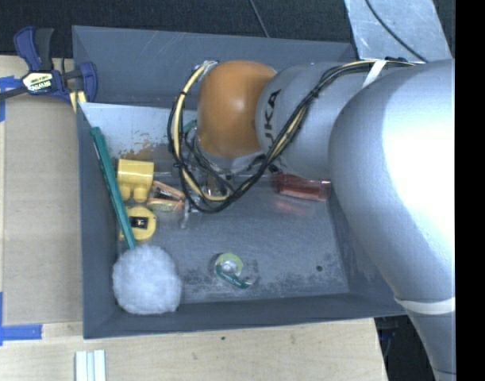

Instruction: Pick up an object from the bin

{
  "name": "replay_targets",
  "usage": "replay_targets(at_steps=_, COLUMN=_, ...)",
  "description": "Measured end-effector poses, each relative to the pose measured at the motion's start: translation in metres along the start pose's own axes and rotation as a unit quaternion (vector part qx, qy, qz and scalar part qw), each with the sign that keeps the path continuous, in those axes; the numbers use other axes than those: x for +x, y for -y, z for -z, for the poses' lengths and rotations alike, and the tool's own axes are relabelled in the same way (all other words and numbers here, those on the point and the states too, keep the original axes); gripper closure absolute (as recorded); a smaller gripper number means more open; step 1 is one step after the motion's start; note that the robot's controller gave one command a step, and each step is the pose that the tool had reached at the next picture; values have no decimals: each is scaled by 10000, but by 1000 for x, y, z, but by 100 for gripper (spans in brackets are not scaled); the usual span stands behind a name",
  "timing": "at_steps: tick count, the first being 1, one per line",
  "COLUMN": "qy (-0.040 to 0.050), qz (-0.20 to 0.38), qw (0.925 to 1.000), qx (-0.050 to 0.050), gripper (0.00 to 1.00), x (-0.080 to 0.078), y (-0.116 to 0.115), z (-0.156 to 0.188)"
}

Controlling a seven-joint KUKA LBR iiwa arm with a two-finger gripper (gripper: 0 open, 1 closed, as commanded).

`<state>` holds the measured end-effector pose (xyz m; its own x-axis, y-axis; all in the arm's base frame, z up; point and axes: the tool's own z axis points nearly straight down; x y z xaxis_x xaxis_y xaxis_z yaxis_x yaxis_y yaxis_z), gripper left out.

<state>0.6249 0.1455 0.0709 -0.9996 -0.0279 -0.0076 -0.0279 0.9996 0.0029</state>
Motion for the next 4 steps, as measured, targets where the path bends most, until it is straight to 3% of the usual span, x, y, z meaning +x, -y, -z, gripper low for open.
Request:
replay_targets(at_steps=1, qy=-7, qz=2, qw=10000, qx=3, gripper=100, x=2, y=-7, z=0)
replay_targets(at_steps=4, qy=-36, qz=1, qw=10000, qx=8, gripper=100, x=4, y=-6, z=12)
